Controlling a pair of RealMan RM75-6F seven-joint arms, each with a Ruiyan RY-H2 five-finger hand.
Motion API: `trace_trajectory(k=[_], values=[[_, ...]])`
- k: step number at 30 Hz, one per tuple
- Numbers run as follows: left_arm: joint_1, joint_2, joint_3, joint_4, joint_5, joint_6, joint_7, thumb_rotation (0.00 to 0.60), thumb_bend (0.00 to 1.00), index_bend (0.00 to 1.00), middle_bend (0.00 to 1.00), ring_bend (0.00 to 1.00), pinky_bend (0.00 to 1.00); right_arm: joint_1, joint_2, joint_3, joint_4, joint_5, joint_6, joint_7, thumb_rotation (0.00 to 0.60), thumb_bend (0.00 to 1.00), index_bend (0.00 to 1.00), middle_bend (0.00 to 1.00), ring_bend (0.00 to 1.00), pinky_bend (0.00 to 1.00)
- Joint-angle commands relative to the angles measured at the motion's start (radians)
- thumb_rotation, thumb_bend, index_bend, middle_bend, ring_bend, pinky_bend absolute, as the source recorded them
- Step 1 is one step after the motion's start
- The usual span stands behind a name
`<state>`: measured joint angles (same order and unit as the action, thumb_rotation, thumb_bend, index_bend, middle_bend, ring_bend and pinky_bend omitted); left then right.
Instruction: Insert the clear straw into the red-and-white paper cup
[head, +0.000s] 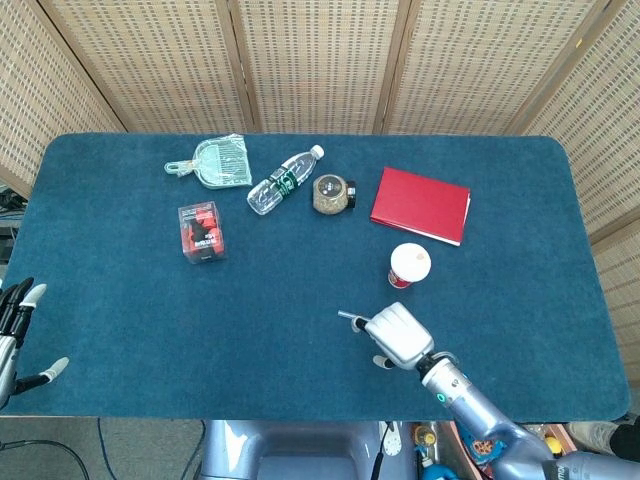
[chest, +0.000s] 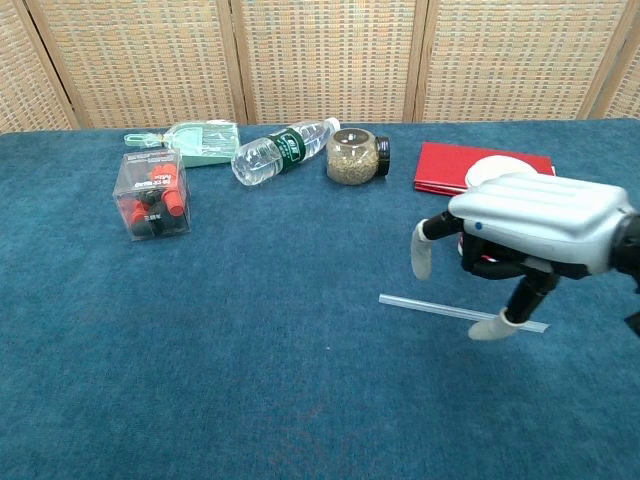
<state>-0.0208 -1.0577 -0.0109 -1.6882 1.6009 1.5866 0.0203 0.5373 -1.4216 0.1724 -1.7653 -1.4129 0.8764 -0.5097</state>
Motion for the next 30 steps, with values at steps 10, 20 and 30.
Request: trace_trajectory(k=[10,20,30], values=[[0.0,0.012,-0.003,0.007,-0.012,-0.003,-0.031,0.6,0.17,0.0,0.0,0.0,0.0,0.183,-0.372,0.134,0.108,0.636,0.255,-0.487,0.6,0.24,0.48,1.0,0.95,1.0],[-0.004,0.023,-0.007,0.009,-0.021,-0.01,-0.056,0.6,0.16,0.0,0.0,0.0,0.0,0.237,-0.466,0.175,0.169,0.789,0.391,-0.547,0.6,0.31,0.54,1.0,0.95,1.0],[-0.004,0.024,-0.006,0.009,-0.021,-0.01,-0.064,0.6,0.17,0.0,0.0,0.0,0.0,0.252,-0.514,0.197,0.19,0.895,0.45,-0.544,0.6,0.33,0.55,1.0,0.95,1.0]])
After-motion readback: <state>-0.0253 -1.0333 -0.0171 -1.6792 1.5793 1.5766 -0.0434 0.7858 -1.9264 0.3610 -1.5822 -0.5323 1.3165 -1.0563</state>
